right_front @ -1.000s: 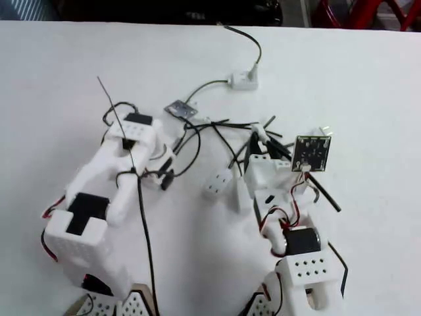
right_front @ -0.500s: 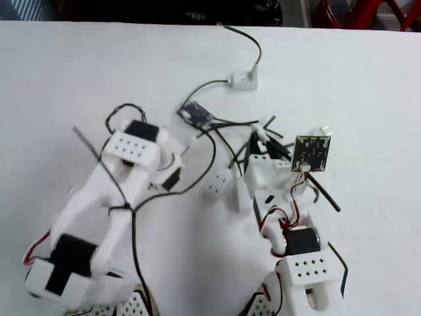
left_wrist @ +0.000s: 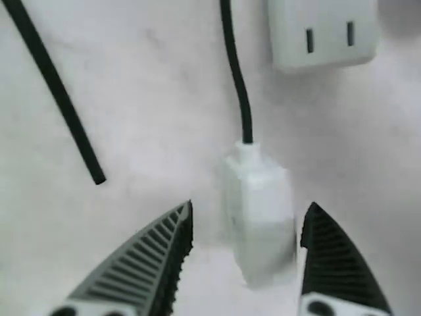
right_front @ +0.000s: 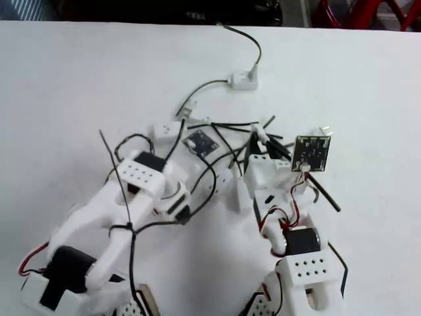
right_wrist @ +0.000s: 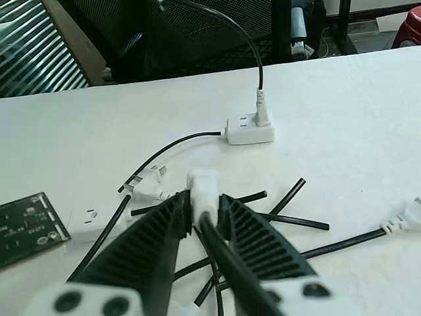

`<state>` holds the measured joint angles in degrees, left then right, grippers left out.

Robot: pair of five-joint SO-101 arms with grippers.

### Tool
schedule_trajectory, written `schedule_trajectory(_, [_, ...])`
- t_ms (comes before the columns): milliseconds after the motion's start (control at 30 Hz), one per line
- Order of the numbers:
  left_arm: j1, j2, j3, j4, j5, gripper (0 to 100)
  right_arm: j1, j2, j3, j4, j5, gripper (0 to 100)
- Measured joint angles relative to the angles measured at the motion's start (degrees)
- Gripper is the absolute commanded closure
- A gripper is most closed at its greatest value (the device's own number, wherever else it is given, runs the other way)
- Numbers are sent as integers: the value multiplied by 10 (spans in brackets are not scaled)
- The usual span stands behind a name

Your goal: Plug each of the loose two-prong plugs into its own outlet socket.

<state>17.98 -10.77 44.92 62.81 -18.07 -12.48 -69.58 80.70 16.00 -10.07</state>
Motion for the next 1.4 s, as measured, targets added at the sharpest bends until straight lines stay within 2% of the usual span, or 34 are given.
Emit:
schedule_trajectory(200, [-48, -4, 0, -12, -3, 710, 0, 0, 0, 0, 0, 981])
schedule_trajectory(467, [-140, -7, -23, -28, -57, 710, 0, 0, 0, 0, 0, 981])
schedule_trajectory(767, [-156, -8, -153, 131, -58, 710, -1, 0, 0, 0, 0, 981])
schedule_trajectory(933, [-164, -33, -187, 187, -58, 710, -83, 0, -1, 71, 33, 981])
schedule_trajectory(1067, [-197, -131, -175, 190, -58, 707, -156, 0, -37, 157, 41, 981])
schedule_trajectory(1267, [-301, -308, -112, 190, -58, 706, -255, 0, -99, 252, 42, 982])
schedule_trajectory(1400, [-385, -340, -47, 172, -58, 710, -339, 12, -113, 265, 42, 982])
